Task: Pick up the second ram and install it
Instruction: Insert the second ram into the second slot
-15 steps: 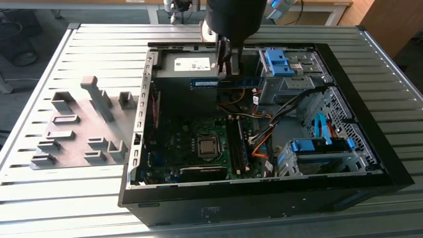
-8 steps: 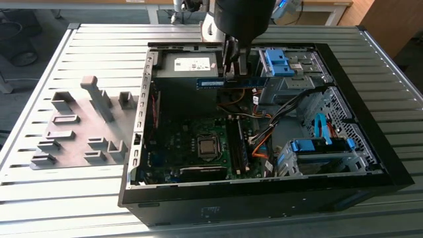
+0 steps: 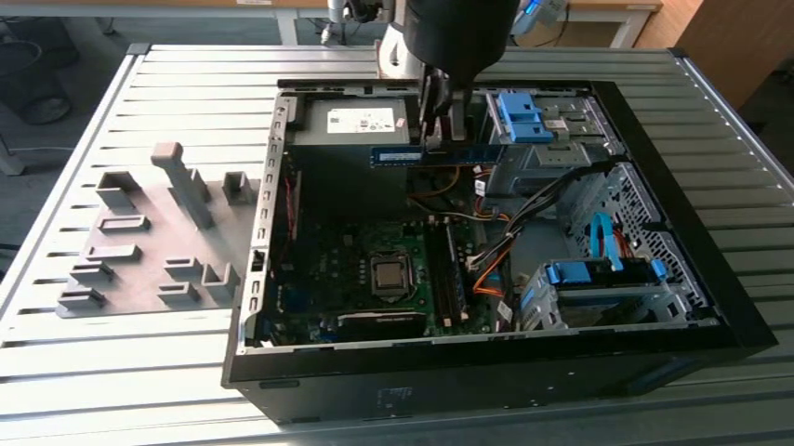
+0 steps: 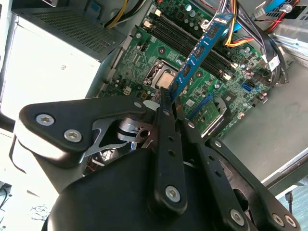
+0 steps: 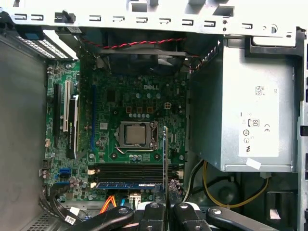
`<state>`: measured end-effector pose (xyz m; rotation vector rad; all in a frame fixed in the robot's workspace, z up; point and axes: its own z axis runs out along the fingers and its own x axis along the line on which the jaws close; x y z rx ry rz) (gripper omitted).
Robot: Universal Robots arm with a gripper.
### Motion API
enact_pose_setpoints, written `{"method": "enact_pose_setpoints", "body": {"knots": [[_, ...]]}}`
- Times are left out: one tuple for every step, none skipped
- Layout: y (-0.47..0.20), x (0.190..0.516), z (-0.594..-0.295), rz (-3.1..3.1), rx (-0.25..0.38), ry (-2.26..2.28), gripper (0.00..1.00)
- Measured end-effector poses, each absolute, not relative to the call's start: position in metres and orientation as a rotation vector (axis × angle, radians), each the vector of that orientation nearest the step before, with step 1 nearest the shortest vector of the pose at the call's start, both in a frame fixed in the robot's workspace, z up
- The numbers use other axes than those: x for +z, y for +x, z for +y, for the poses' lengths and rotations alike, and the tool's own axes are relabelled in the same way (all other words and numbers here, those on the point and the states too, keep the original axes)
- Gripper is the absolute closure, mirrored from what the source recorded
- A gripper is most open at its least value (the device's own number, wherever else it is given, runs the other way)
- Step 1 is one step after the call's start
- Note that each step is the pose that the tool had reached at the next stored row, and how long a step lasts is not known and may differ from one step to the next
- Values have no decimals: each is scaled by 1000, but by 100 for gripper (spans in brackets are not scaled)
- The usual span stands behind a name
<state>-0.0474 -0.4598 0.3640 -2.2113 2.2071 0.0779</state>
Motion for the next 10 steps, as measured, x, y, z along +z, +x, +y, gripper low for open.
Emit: {"method": "enact_pose_setpoints", "body": {"knots": [[-47,364,-460,2207,78,-2211,86],[-47,364,-460,2207,78,-2211,86],[-47,364,-460,2207,78,-2211,86],[-47,364,-460,2208,78,-2210,86],[-47,364,-460,2209,78,-2210,86],[-47,364,-460,2210,78,-2208,86],[-47,364,-460,2213,78,-2205,86],[-47,364,-460,2218,78,-2200,86],[-47,364,-460,2222,78,-2196,86],[-47,364,-460,2227,78,-2191,86]]}}
